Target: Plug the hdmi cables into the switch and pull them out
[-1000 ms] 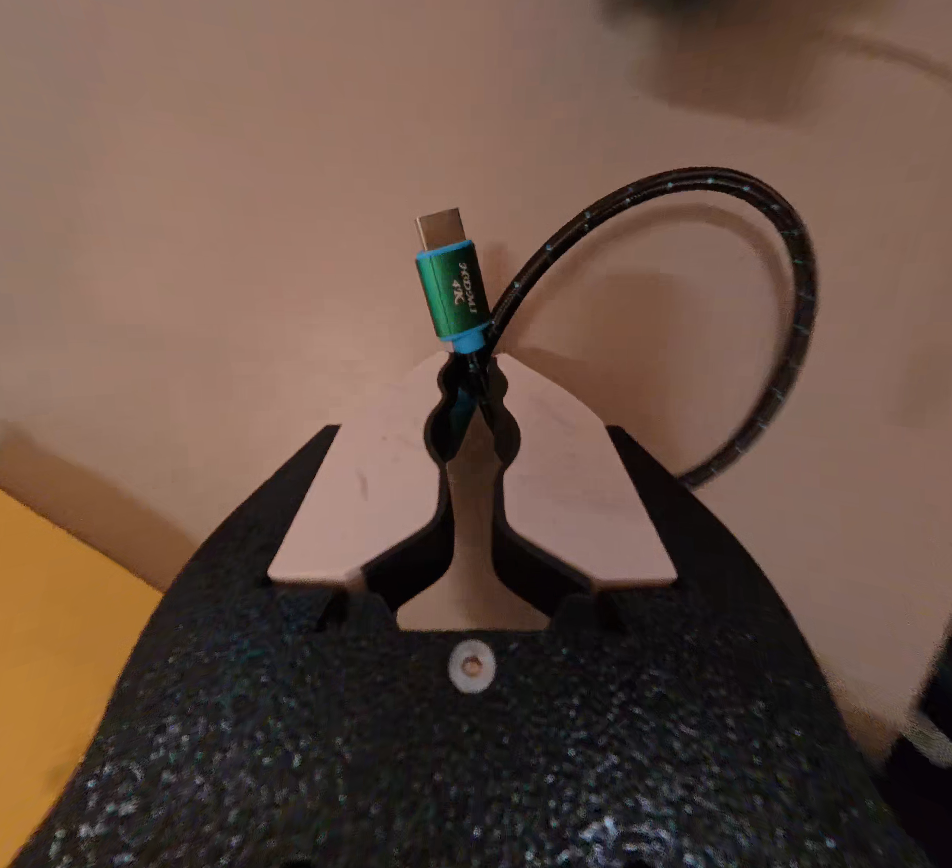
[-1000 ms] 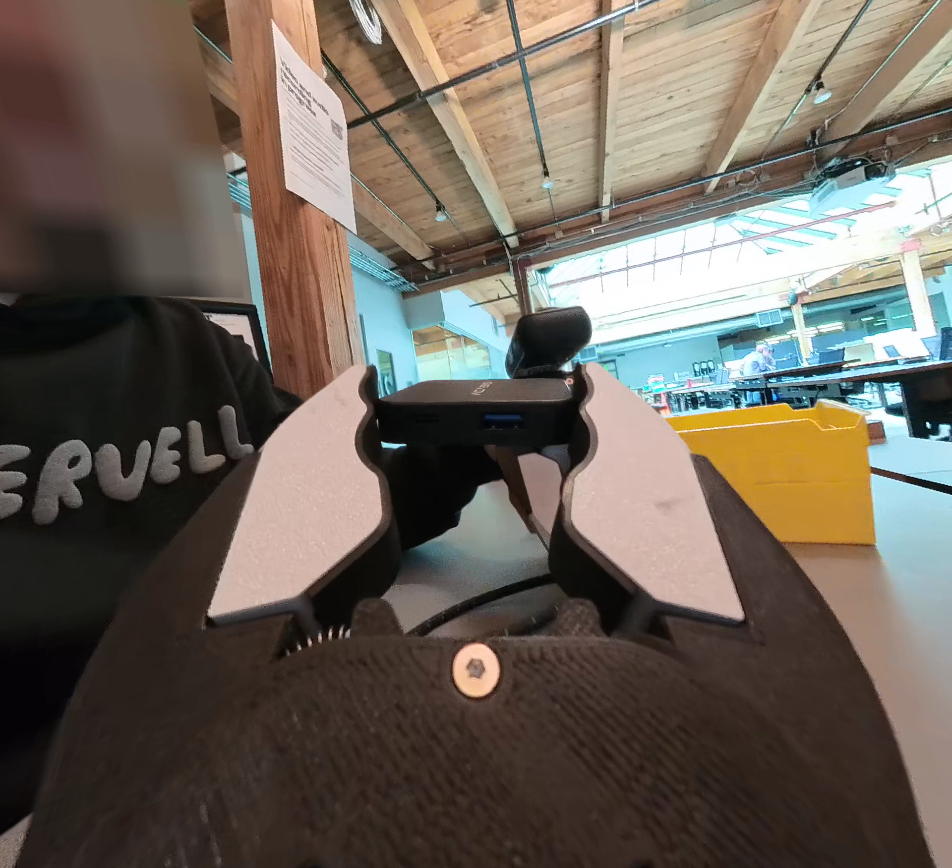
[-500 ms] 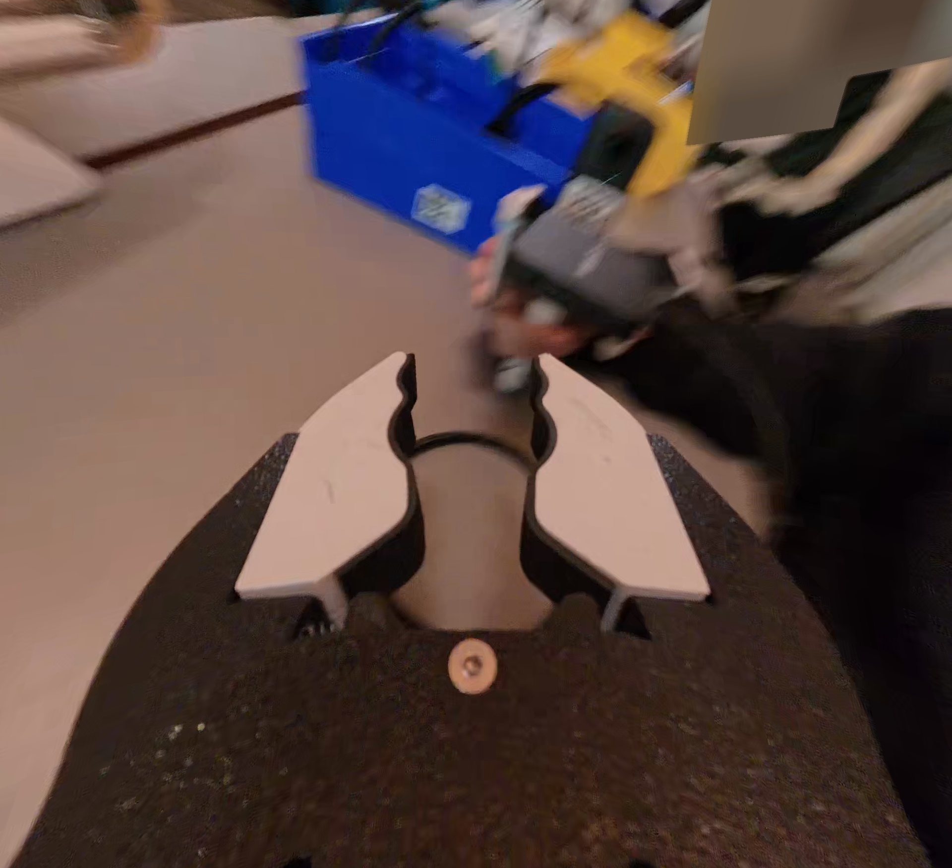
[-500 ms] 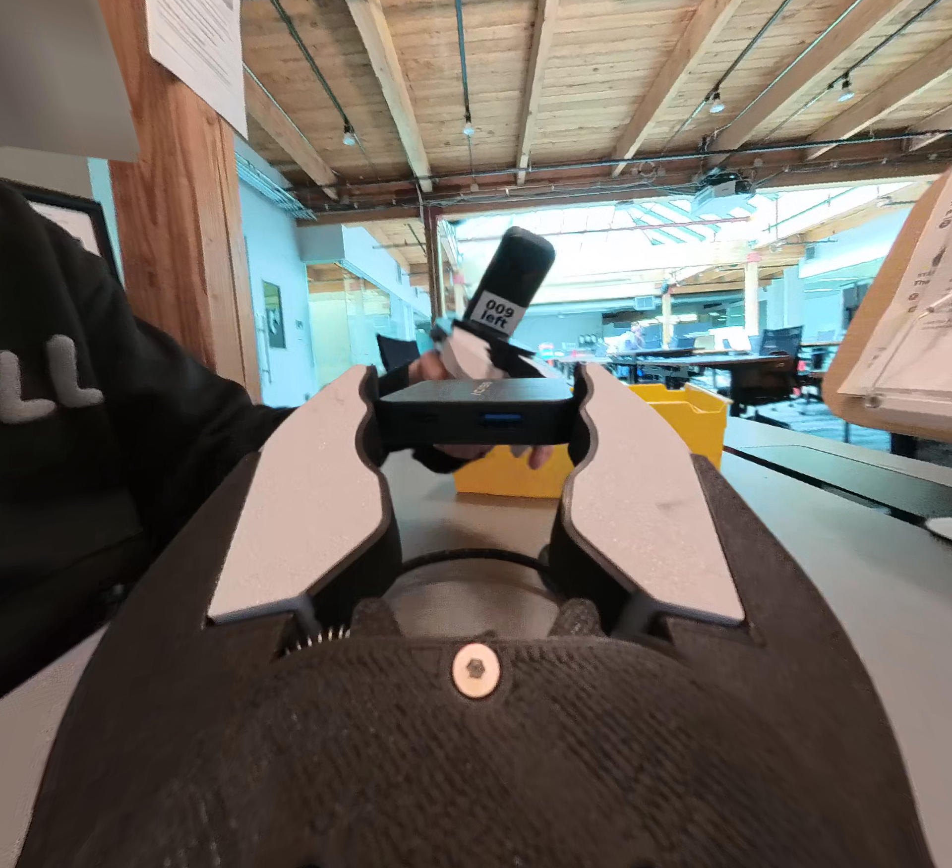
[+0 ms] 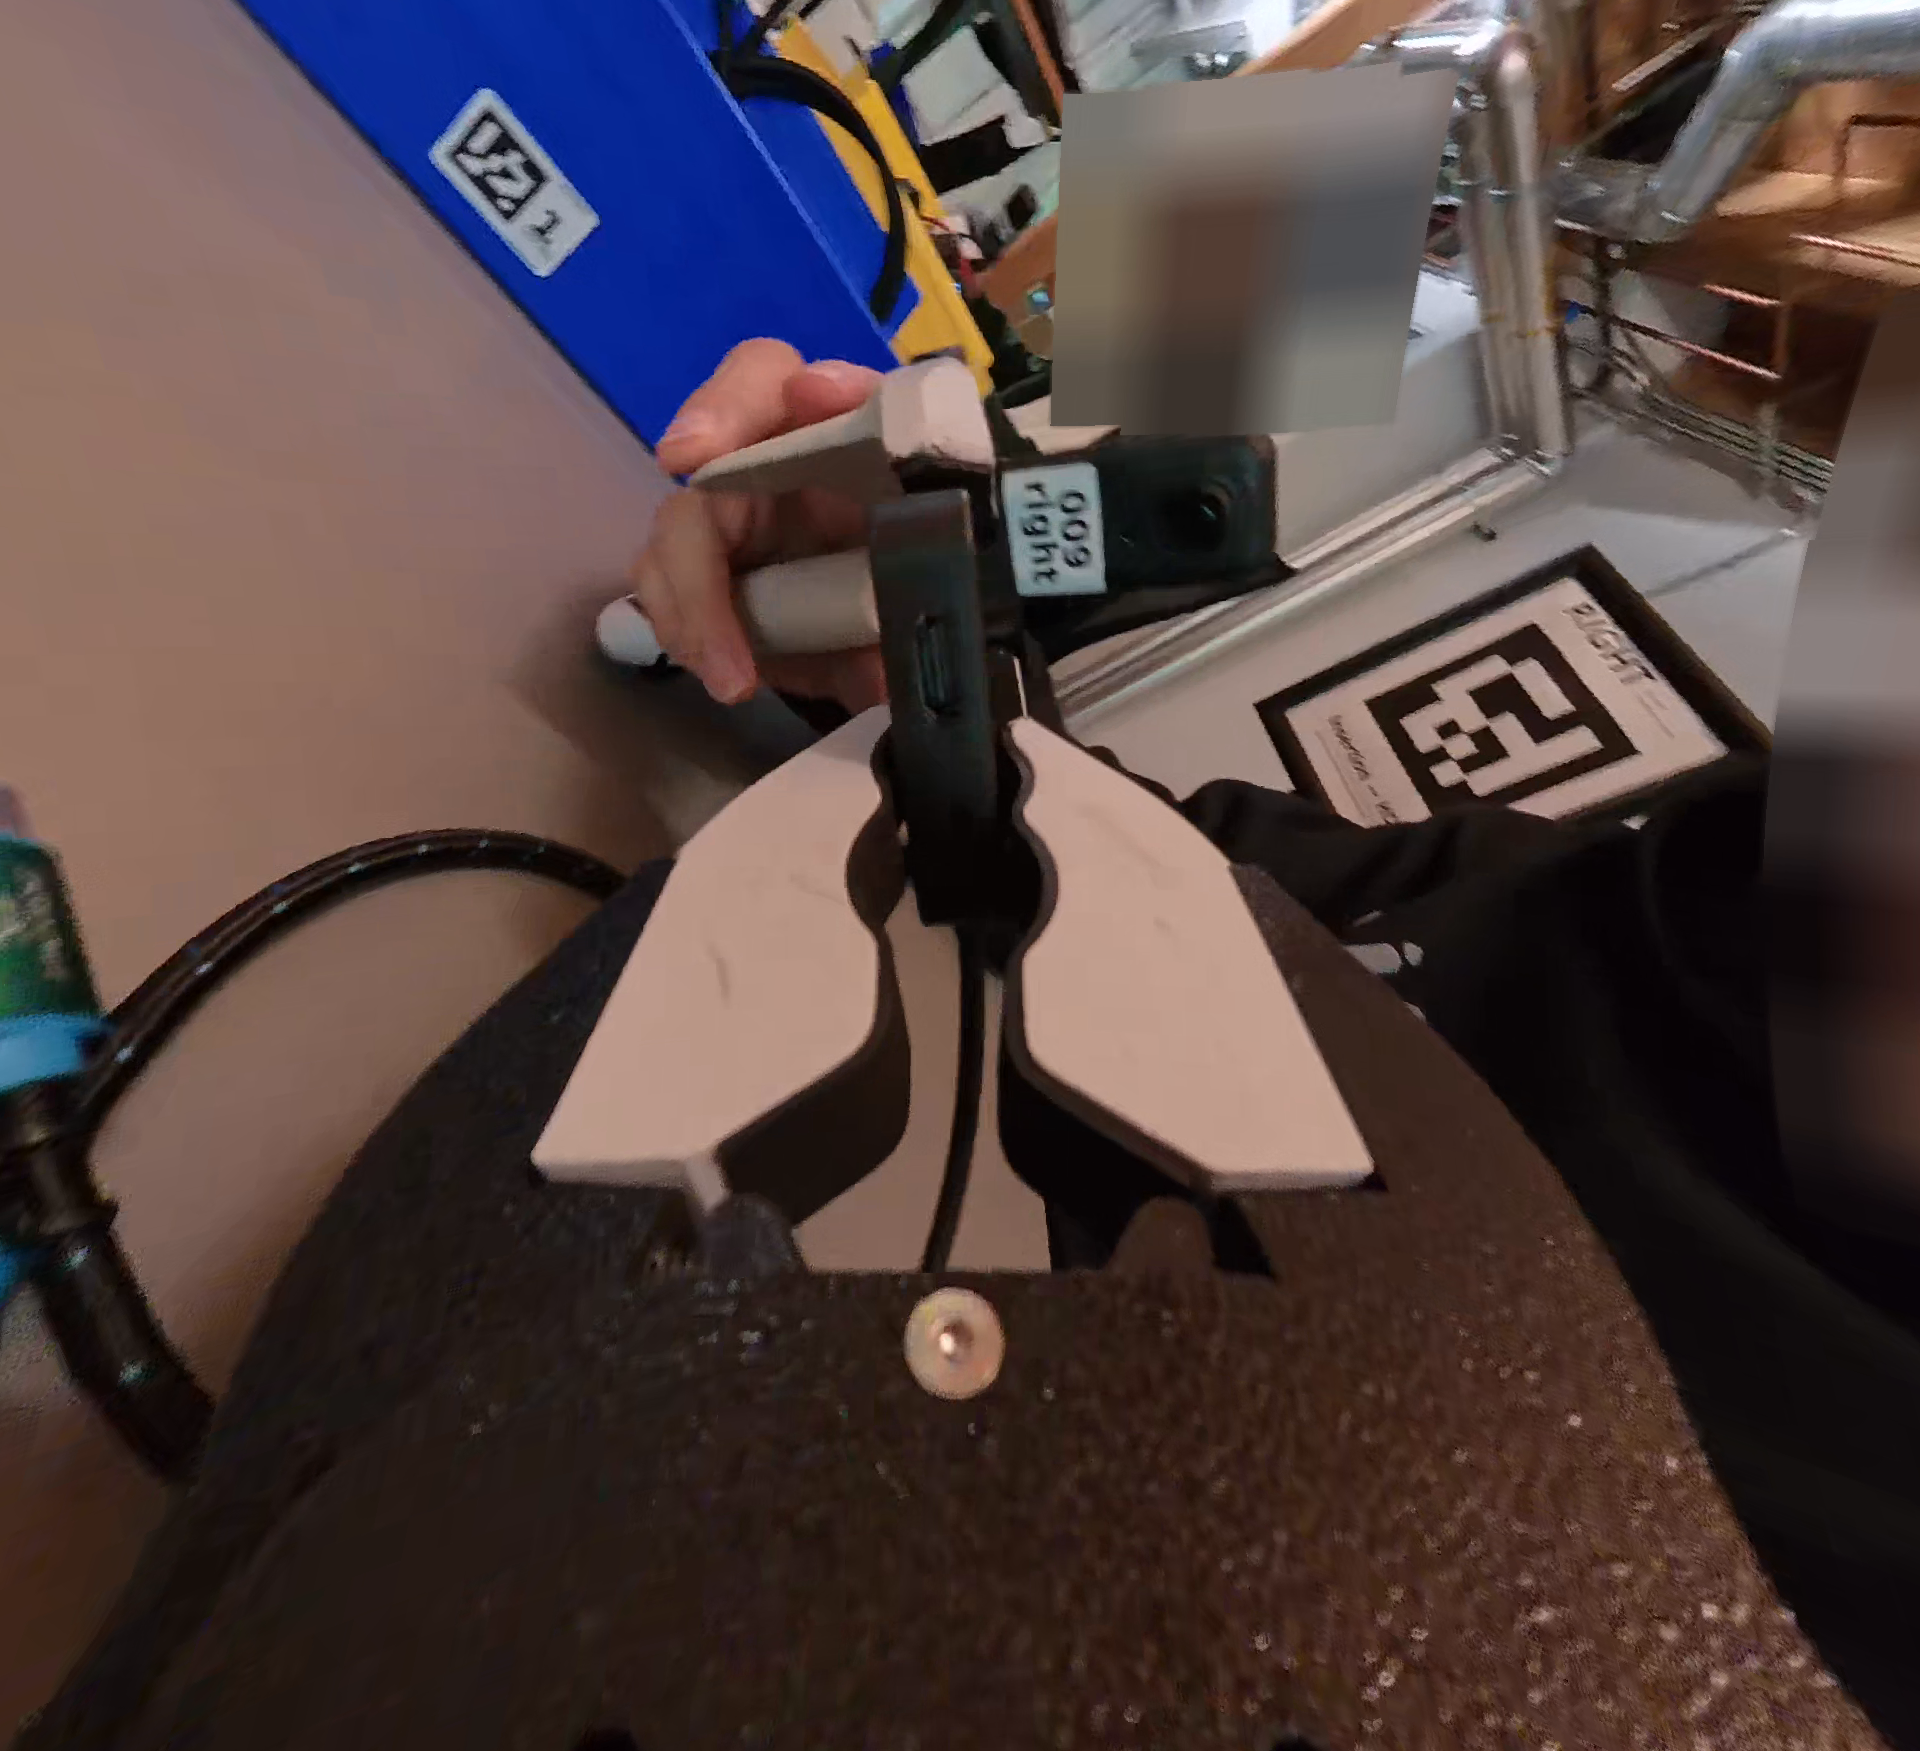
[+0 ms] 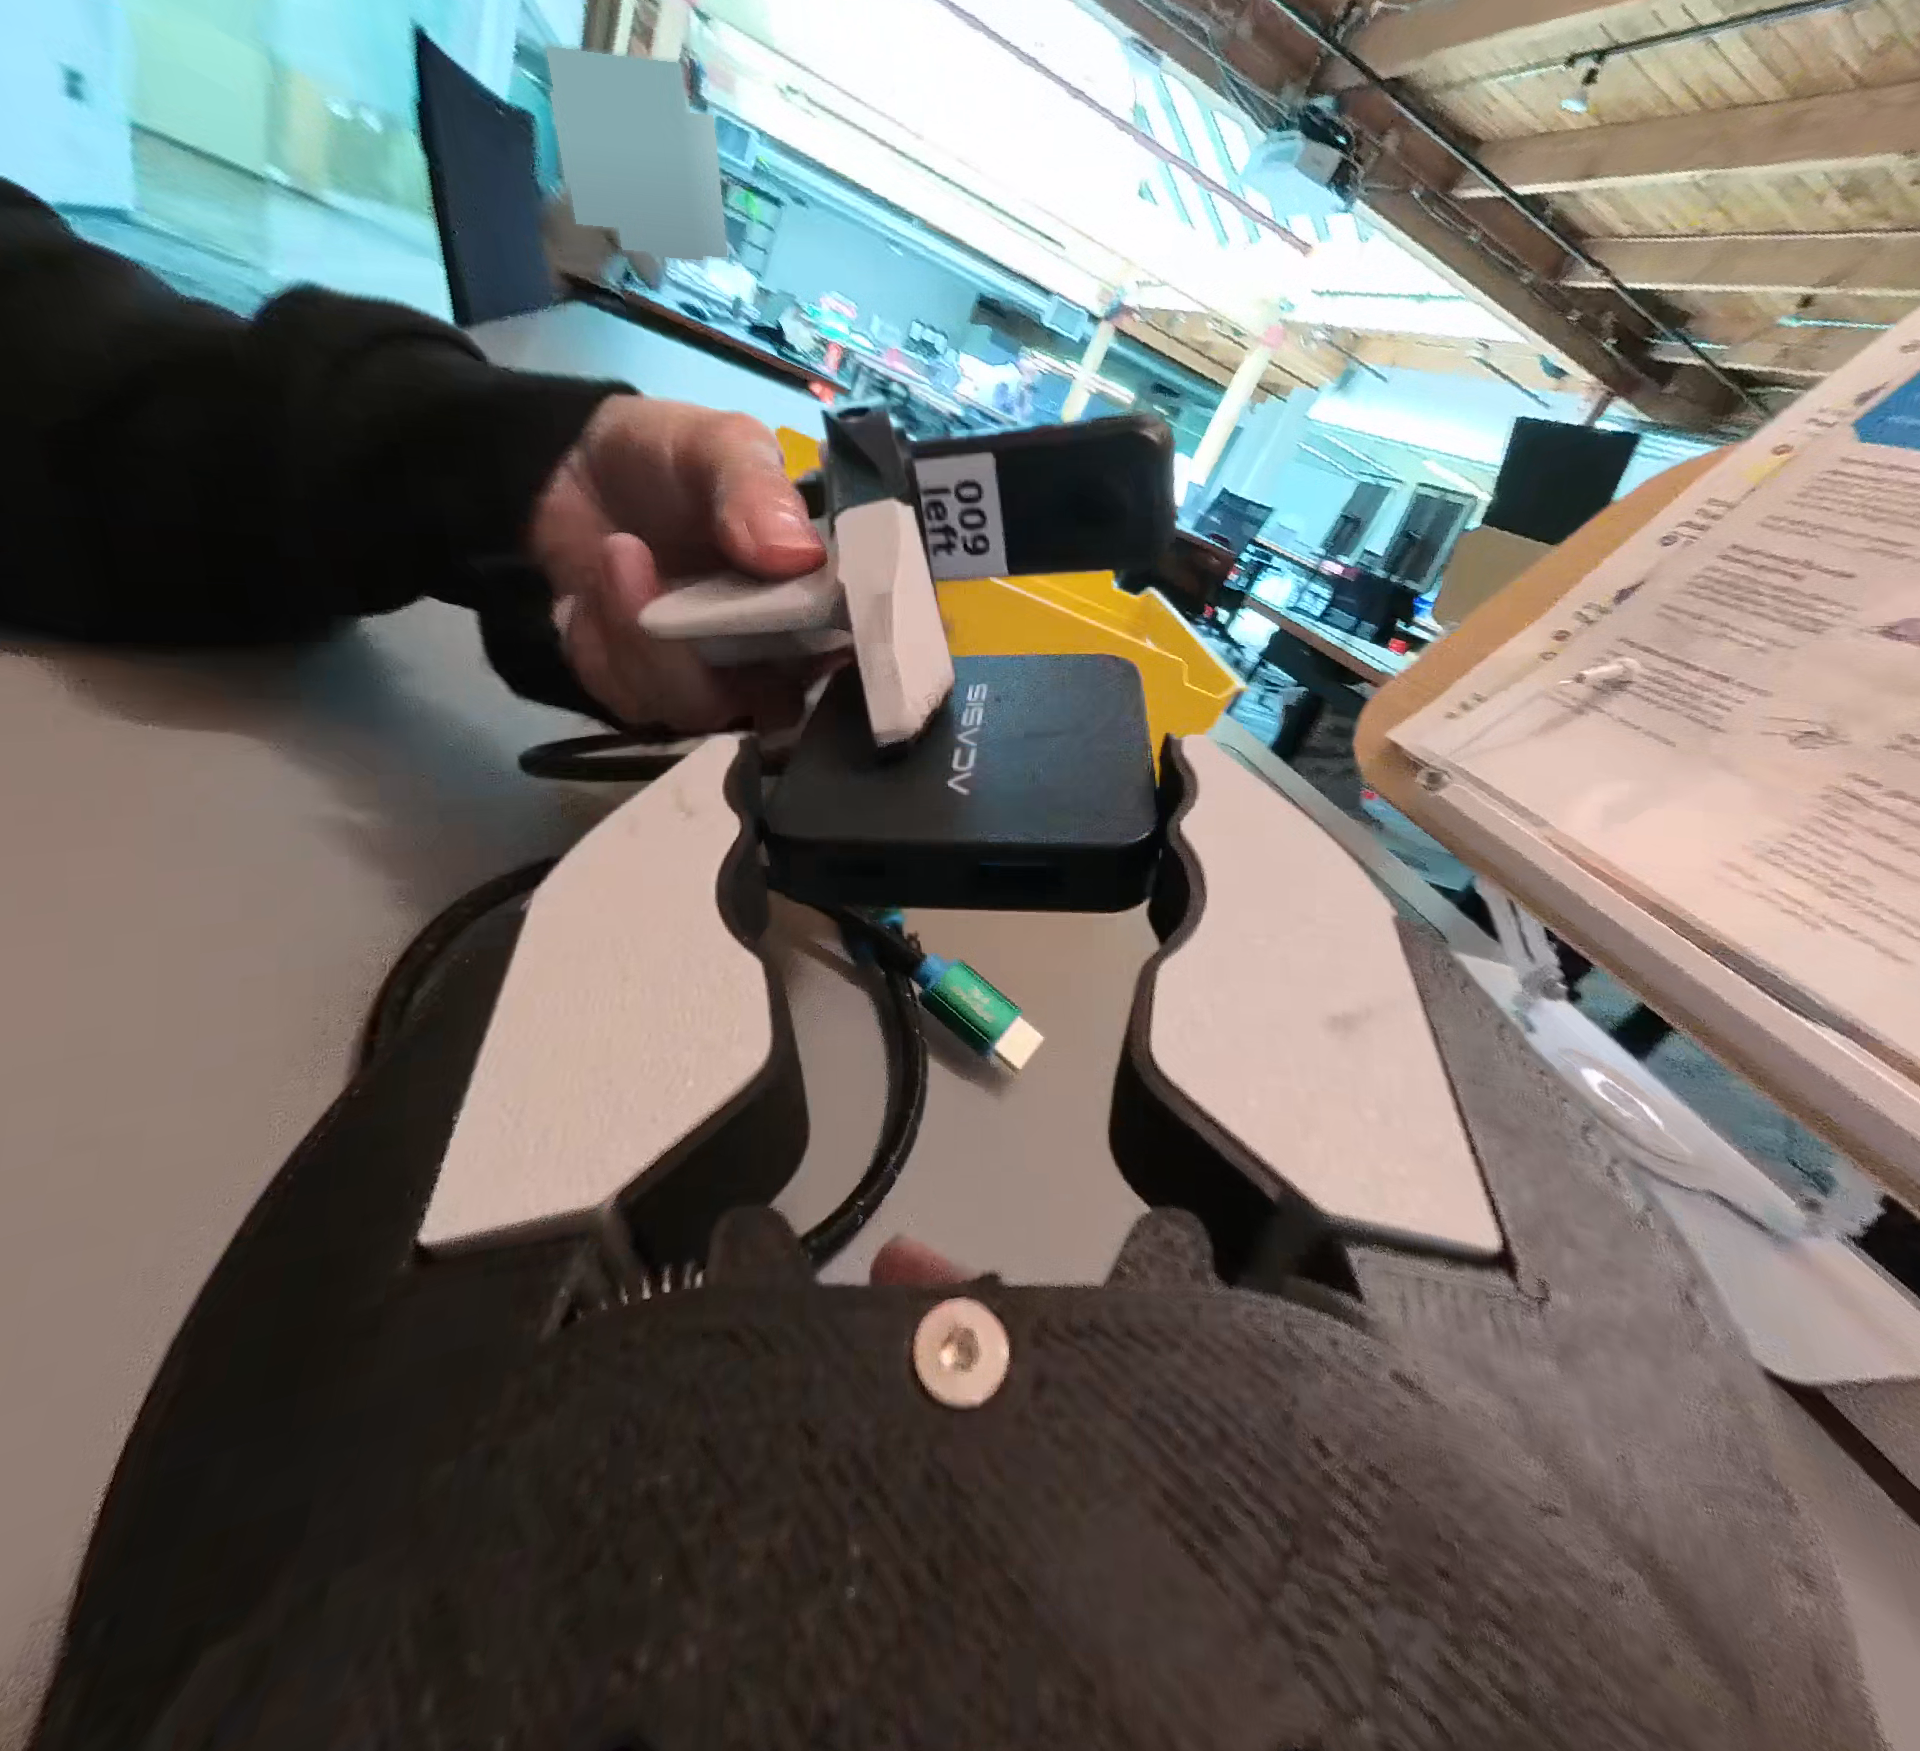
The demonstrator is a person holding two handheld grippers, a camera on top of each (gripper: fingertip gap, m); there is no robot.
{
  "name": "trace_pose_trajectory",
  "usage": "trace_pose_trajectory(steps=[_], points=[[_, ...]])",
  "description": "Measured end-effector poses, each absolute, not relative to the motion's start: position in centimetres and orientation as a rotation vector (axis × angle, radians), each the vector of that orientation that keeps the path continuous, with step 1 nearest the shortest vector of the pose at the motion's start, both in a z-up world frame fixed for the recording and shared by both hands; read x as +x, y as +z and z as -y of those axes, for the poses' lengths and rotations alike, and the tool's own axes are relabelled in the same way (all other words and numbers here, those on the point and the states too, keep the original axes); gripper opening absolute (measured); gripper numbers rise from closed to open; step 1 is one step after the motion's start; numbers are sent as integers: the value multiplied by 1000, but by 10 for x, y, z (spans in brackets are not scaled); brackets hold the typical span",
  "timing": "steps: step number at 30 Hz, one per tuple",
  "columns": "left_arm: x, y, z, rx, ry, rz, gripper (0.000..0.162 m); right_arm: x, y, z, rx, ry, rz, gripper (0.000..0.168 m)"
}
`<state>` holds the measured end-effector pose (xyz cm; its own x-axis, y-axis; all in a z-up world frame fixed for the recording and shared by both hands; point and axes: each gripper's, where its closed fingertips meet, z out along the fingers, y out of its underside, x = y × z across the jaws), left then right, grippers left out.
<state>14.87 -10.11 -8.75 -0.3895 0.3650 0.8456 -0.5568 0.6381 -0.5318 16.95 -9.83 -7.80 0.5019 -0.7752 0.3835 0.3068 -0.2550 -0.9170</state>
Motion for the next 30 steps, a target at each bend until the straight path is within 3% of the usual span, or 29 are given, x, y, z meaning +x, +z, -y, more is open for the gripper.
trace_pose_trajectory(steps=[4, 8, 27, 29, 30], points=[[156, -88, 101, 240, 1004, 1692, 14, 177, -78, 107, -1491, -1135, -505, 85], [161, -86, 99, 263, 1012, 1686, 13, 180, -99, 105, -1674, -1183, -490, 82], [162, -99, 111, 307, 1089, 1768, 14, 197, -108, 111, -1707, -1171, -638, 80], [165, -94, 109, 253, 1131, 1791, 17, 199, -106, 108, -1674, -1114, -676, 80], [166, -86, 106, 207, 1165, 1793, 28, 198, -102, 106, -1631, -1047, -686, 80]])
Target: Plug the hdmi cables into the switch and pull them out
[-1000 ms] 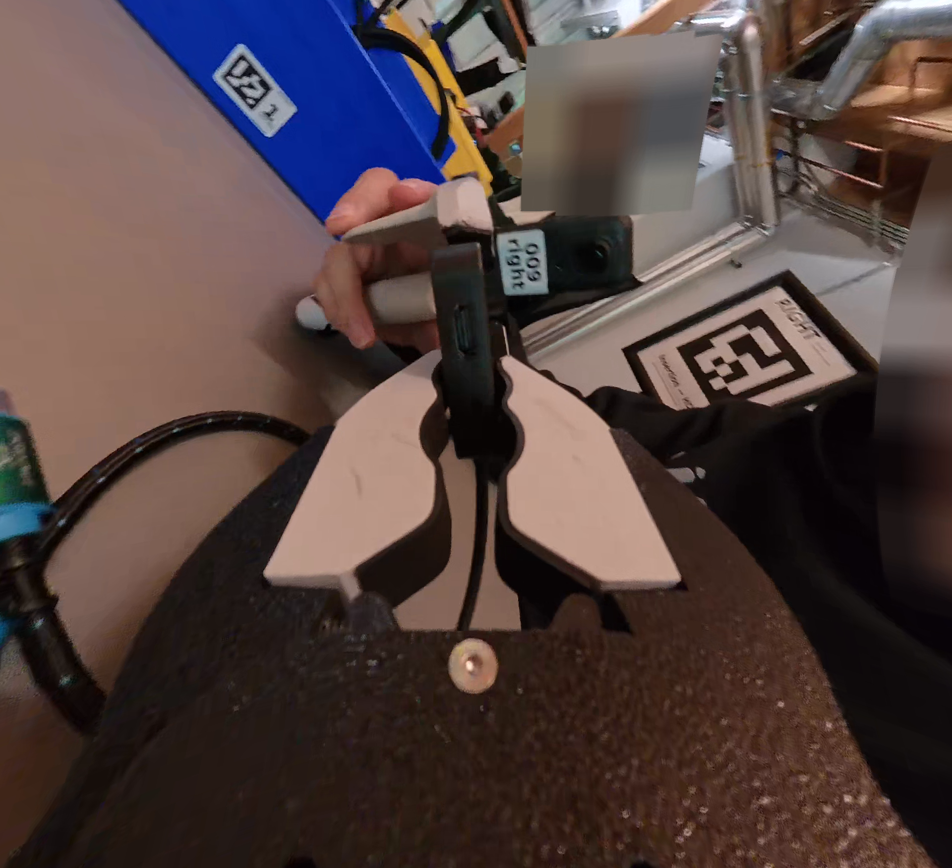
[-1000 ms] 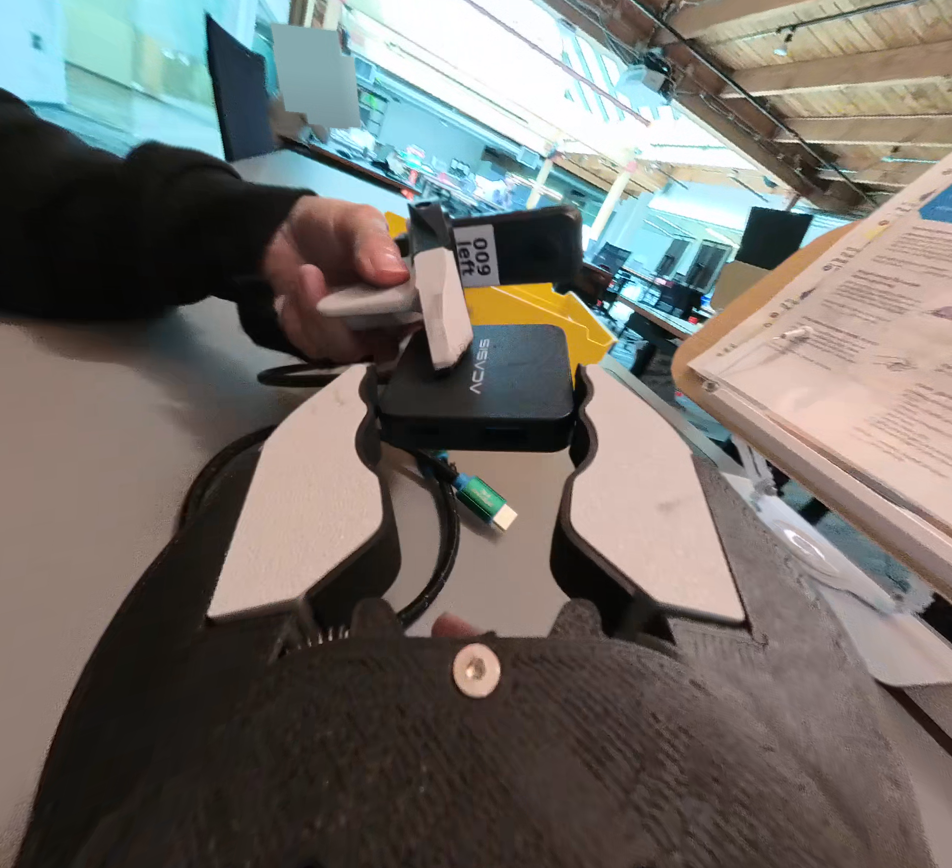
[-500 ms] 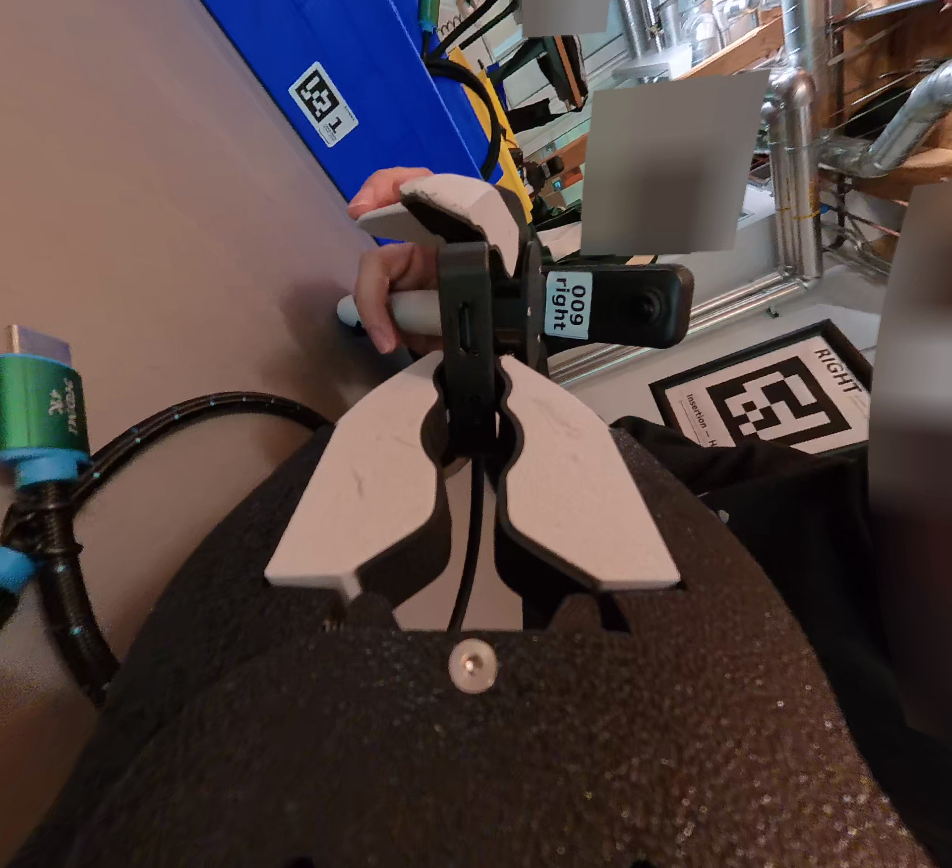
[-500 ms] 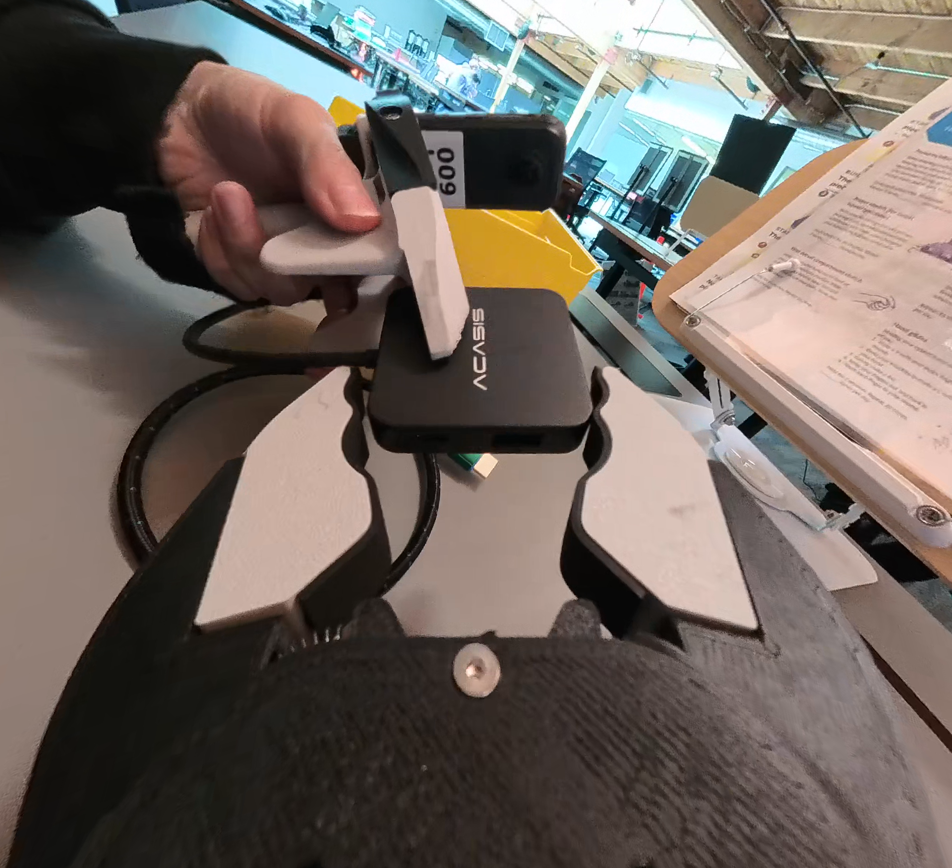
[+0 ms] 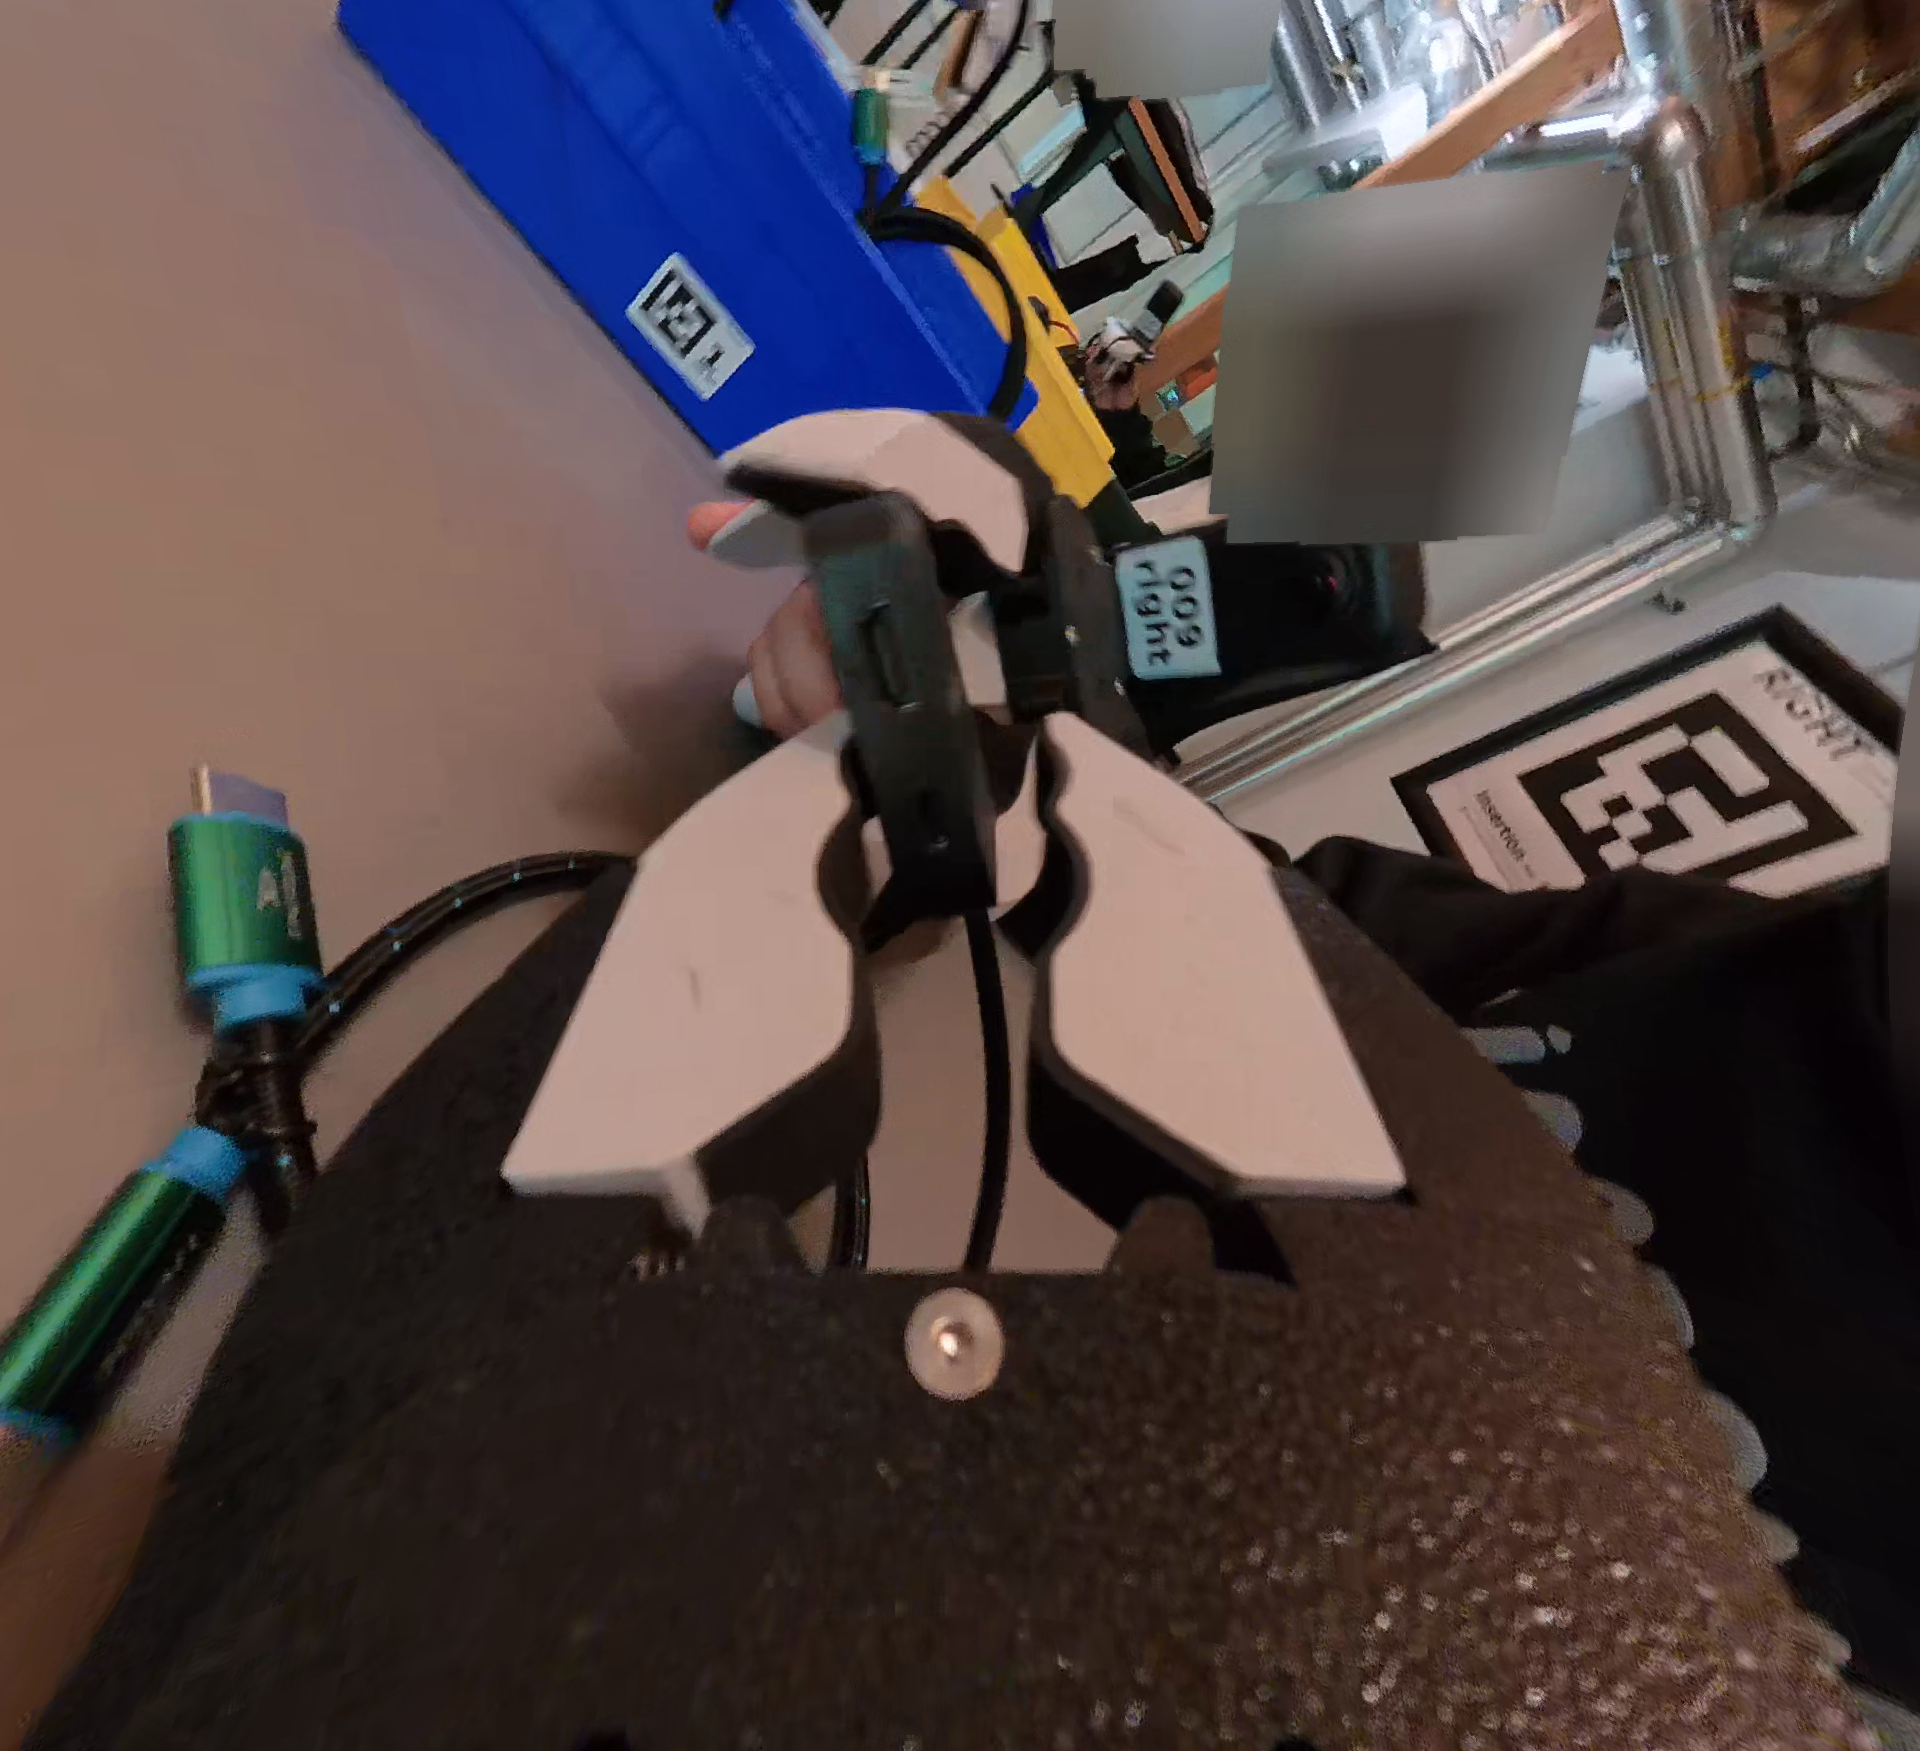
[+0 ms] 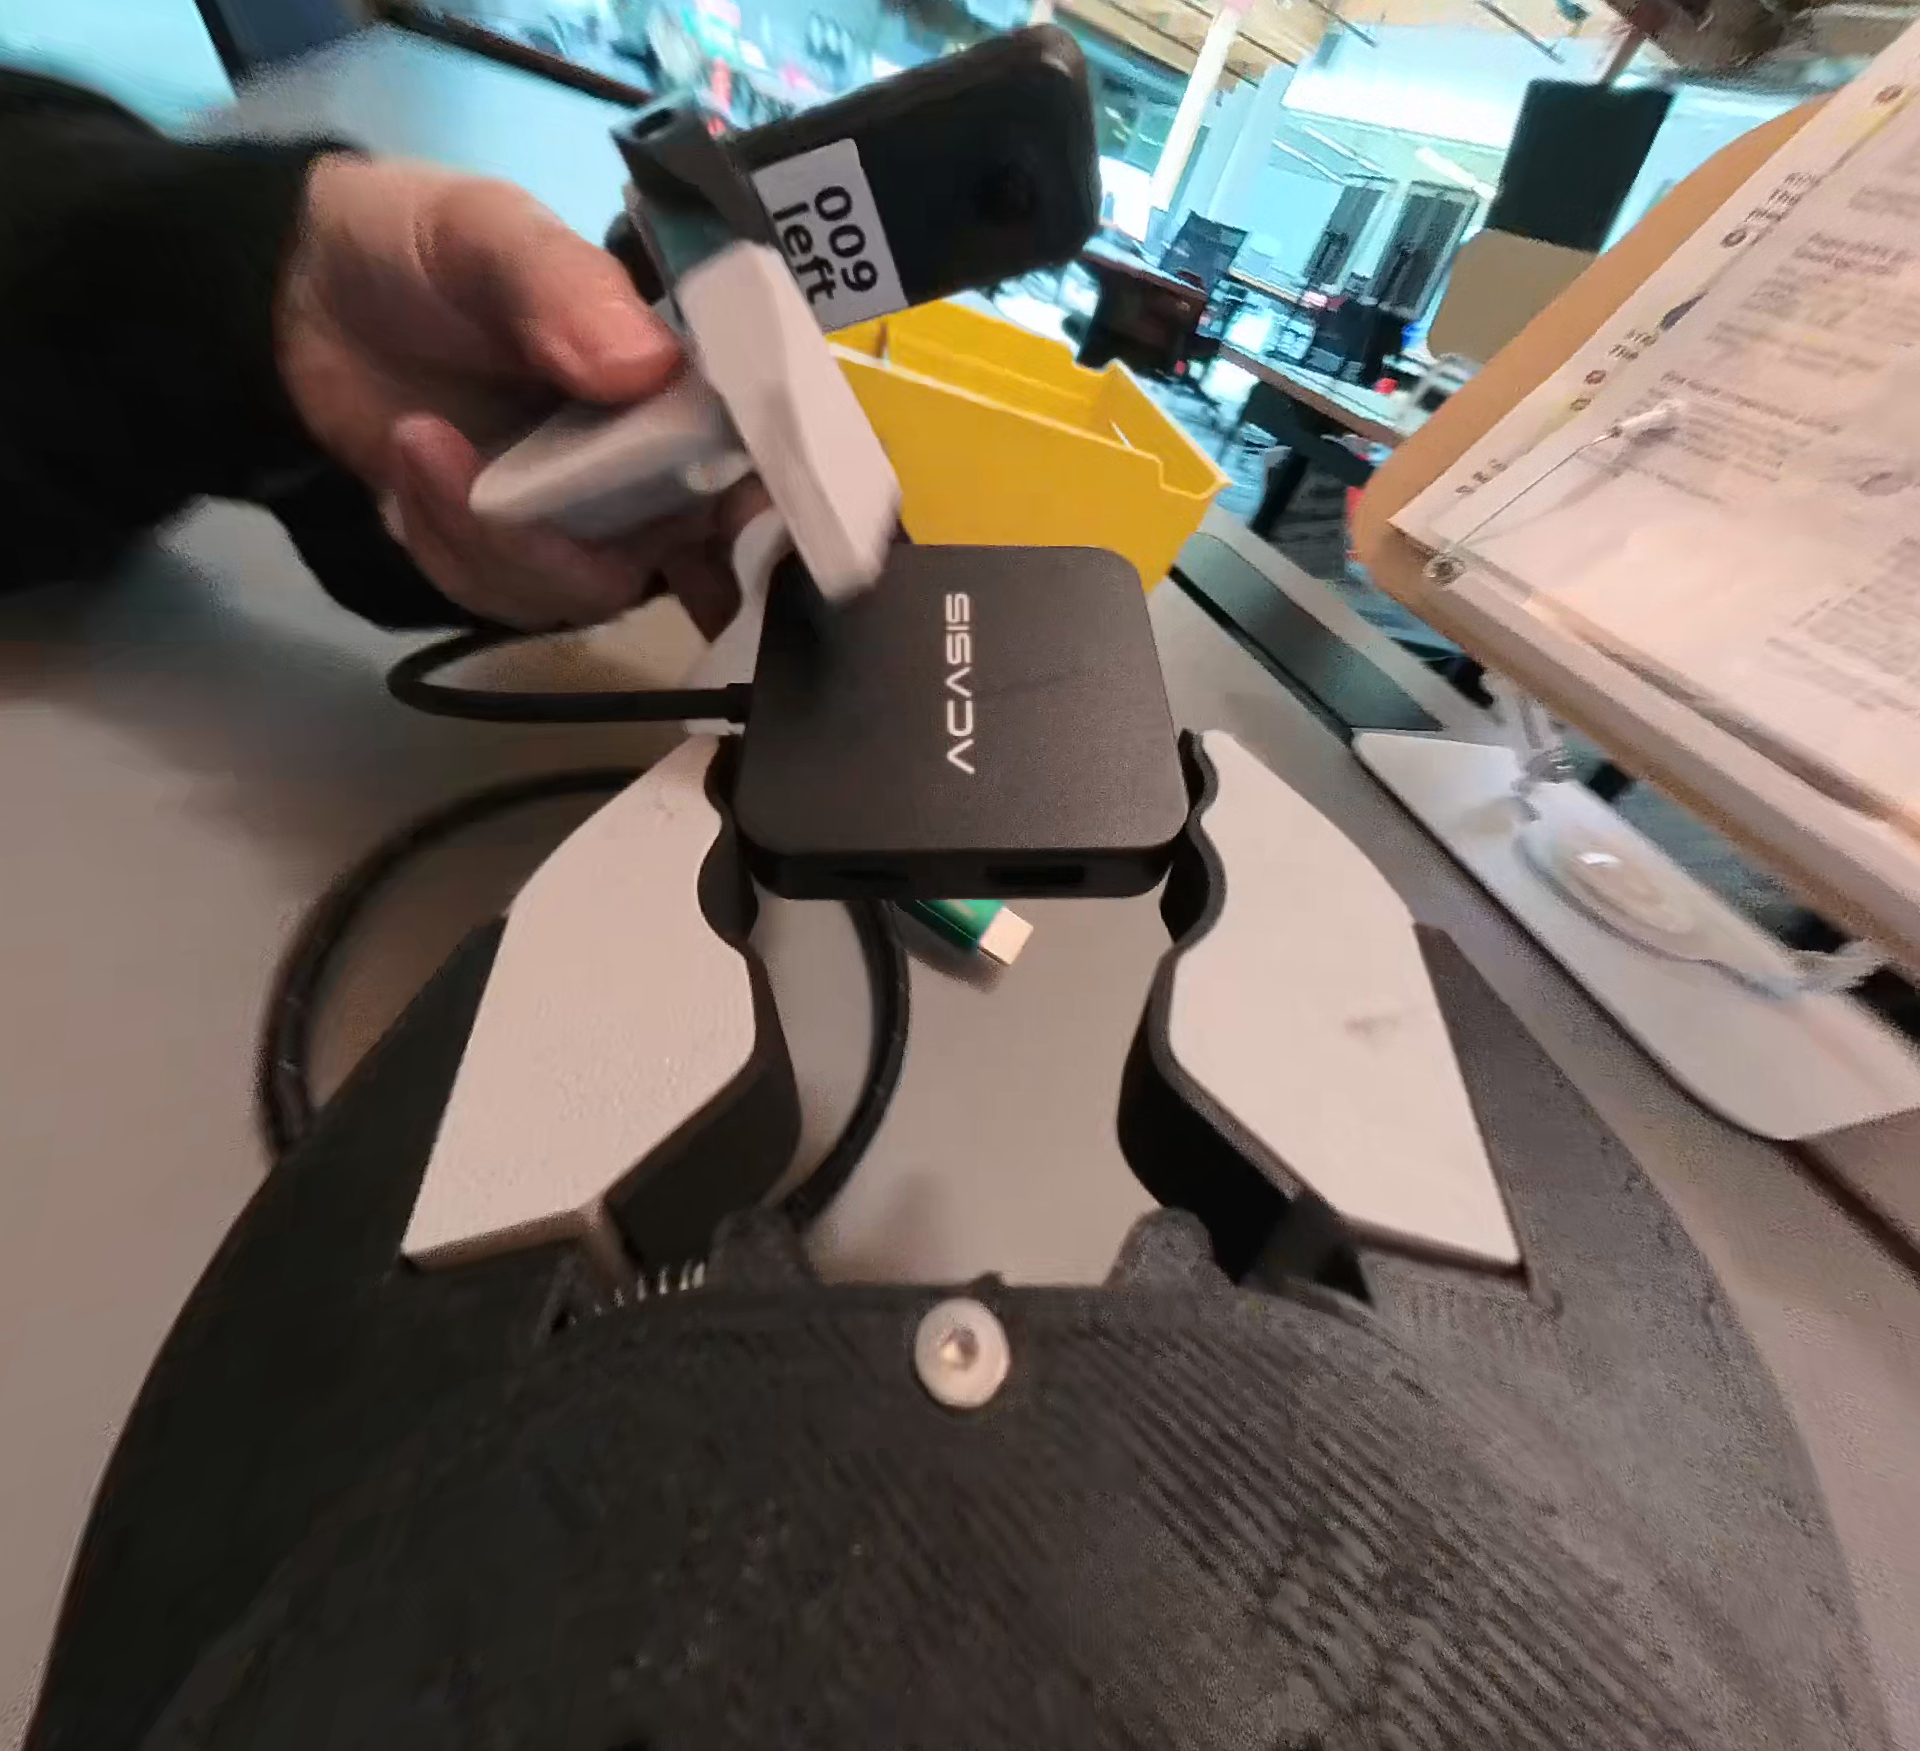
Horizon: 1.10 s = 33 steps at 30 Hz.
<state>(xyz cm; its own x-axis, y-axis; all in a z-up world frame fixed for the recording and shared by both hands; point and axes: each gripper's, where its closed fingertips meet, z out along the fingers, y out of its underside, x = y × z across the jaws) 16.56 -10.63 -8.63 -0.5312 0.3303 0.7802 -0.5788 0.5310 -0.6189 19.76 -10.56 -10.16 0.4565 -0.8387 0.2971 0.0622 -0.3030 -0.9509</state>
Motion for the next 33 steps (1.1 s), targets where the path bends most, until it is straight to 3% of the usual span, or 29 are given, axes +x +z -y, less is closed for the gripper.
trace_pose_trajectory(steps=[2, 8, 14, 18, 29, 33], points=[[174, -68, 101, 124, 1302, 1817, 44, 194, -91, 109, -1518, -951, -710, 80], [238, -46, 93, 52, 1961, 2151, 41, 165, -65, 141, -1214, -767, -750, 79], [246, -134, 95, -183, 1494, 2852, 46, 153, -58, 135, -1146, -729, -666, 79], [241, -168, 88, -314, 1235, 2985, 45, 154, -57, 136, -1142, -707, -645, 79], [228, -189, 91, -412, 1097, 3026, 23, 155, -55, 142, -1095, -666, -642, 79], [226, -184, 90, -412, 1125, 2990, 26, 153, -54, 141, -1098, -658, -623, 79]])
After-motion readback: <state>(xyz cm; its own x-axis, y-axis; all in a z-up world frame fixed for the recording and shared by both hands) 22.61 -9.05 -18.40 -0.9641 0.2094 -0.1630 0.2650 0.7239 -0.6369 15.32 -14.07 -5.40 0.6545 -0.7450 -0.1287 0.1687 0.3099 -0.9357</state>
